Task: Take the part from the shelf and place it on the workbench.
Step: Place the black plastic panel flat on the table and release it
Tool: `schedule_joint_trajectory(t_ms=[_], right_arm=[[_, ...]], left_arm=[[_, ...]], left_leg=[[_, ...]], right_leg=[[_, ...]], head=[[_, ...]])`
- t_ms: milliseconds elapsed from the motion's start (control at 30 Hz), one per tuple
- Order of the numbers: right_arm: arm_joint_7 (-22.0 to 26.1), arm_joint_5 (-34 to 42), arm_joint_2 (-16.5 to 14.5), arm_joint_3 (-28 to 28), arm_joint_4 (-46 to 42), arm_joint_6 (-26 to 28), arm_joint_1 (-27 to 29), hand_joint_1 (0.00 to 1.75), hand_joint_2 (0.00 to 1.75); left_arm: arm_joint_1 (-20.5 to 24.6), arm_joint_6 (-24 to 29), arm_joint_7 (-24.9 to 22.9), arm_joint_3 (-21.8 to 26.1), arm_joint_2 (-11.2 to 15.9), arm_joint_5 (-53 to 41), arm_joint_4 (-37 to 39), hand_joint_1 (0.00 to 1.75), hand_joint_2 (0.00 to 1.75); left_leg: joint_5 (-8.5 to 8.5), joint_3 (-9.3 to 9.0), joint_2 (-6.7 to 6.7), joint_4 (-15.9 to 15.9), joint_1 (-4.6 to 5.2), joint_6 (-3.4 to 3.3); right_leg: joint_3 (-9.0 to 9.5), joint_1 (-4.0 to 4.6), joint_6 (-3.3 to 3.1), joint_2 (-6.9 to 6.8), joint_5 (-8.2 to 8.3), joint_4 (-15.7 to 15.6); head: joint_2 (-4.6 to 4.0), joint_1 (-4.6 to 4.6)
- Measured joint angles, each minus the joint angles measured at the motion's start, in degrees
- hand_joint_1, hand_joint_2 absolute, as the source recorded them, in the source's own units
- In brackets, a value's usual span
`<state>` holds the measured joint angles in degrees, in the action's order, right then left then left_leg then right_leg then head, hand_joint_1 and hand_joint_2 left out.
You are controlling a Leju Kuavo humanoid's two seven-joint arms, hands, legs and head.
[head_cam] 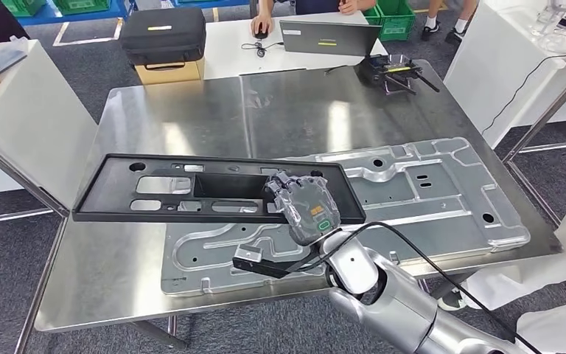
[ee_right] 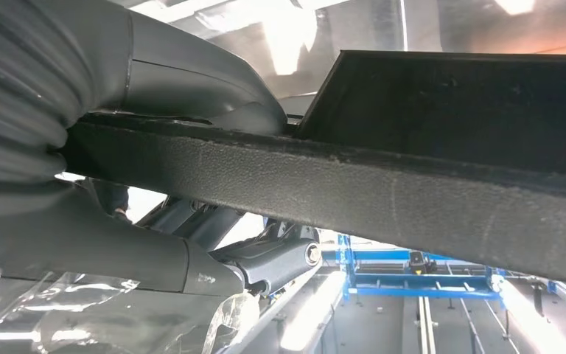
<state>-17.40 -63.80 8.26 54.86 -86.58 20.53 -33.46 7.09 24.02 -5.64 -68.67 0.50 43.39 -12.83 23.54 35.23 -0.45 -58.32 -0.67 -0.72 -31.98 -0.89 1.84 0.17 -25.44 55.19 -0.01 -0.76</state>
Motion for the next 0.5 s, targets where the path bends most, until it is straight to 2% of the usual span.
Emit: schedule_joint_trajectory(t_ms=[33, 167, 200, 233, 300, 333, 367, 400, 467, 500], right_arm=[[0.0, 0.1, 0.0, 0.0, 0.0, 0.0, 0.0, 1.75, 1.75], [0.0, 0.2, 0.0, 0.1, 0.0, 0.0, -0.1, 1.75, 1.75], [0.1, 0.2, 0.0, 0.1, 0.0, 0.0, -0.1, 1.75, 1.75], [0.1, 0.2, 0.0, 0.1, 0.0, 0.0, -0.1, 1.75, 1.75], [0.1, 0.3, 0.0, 0.1, 0.0, 0.0, 0.0, 1.75, 1.75], [0.1, 0.3, 0.1, 0.1, 0.0, 0.0, 0.1, 1.75, 1.75], [0.1, 0.3, 0.1, 0.1, 0.0, 0.0, 0.1, 1.75, 1.75], [0.1, 0.3, 0.1, 0.2, 0.0, 0.0, 0.1, 1.75, 1.75], [0.1, 0.3, 0.1, 0.2, 0.0, 0.0, 0.1, 1.75, 1.75], [0.1, 0.4, 0.1, 0.2, 0.0, 0.0, 0.1, 1.75, 1.75]], left_arm=[[0.0, 0.0, 0.0, 0.0, 0.0, 0.0, 0.0, 0.00, 1.75], [-0.1, 0.0, 0.0, 0.0, 0.0, 0.0, 0.0, 0.00, 1.75], [-0.1, 0.0, 0.0, 0.0, 0.0, 0.0, 0.0, 0.00, 1.75], [-0.1, 0.0, 0.0, 0.0, 0.0, 0.0, 0.0, 0.00, 1.75], [-0.1, 0.0, 0.0, 0.0, 0.0, 0.0, 0.0, 0.00, 1.75], [-0.2, 0.0, 0.0, 0.0, 0.0, 0.0, 0.0, 0.00, 1.75], [-0.2, 0.0, 0.0, 0.0, 0.0, 0.0, 0.0, 0.00, 1.75], [-0.3, 0.0, -0.1, 0.0, 0.0, 0.0, 0.0, 0.00, 1.75], [-0.2, 0.0, -0.2, 0.0, 0.0, 0.0, 0.0, 0.00, 1.75], [-0.2, 0.0, -0.2, 0.0, 0.0, 0.0, 0.0, 0.00, 1.75]], left_leg=[[-0.34, -0.78, 0.02, 1.8, 0.14, -0.28], [0.08, -1.40, -0.11, 2.6, 0.27, -1.78], [0.13, -1.65, -0.11, 2.7, 0.21, -2.16], [0.25, -1.88, -0.10, 2.8, 0.18, -2.49], [0.56, -2.20, -0.09, 2.8, 0.31, -2.99], [0.73, -2.39, -0.11, 2.8, 0.40, -3.11], [0.91, -2.64, -0.16, 2.8, 0.48, -3.17], [1.14, -2.98, -0.23, 2.7, 0.53, -3.15], [1.72, -3.77, -0.40, 2.7, 0.69, -2.91], [2.03, -4.01, -0.48, 2.7, 0.80, -2.68]], right_leg=[[0.05, 0.09, 0.27, 0.03, -0.15, 0.0], [-0.13, -0.04, 1.40, 0.04, -1.07, 0.8], [-1.03, -0.11, 1.62, 0.03, -2.16, 2.9], [-2.68, -0.15, 1.77, 0.02, -3.71, 6.3], [-7.21, -0.11, 1.89, 0.03, -6.73, 14.6], [-8.92, -0.11, 1.88, 0.03, -7.11, 17.2], [-9.59, -0.11, 1.79, 0.03, -6.34, 17.6], [-9.06, -0.10, 1.62, 0.03, -4.51, 15.6], [-5.61, 0.05, 1.07, 0.05, 0.04, 7.5], [-3.98, 0.18, 0.83, 0.04, 1.44, 3.9]], head=[[0.00, 0.02], [0.01, 0.09], [0.01, 0.10], [0.01, 0.13], [0.01, 0.15], [0.01, 0.16], [0.01, 0.17], [0.01, 0.19], [0.00, 0.20], [0.00, 0.19]])
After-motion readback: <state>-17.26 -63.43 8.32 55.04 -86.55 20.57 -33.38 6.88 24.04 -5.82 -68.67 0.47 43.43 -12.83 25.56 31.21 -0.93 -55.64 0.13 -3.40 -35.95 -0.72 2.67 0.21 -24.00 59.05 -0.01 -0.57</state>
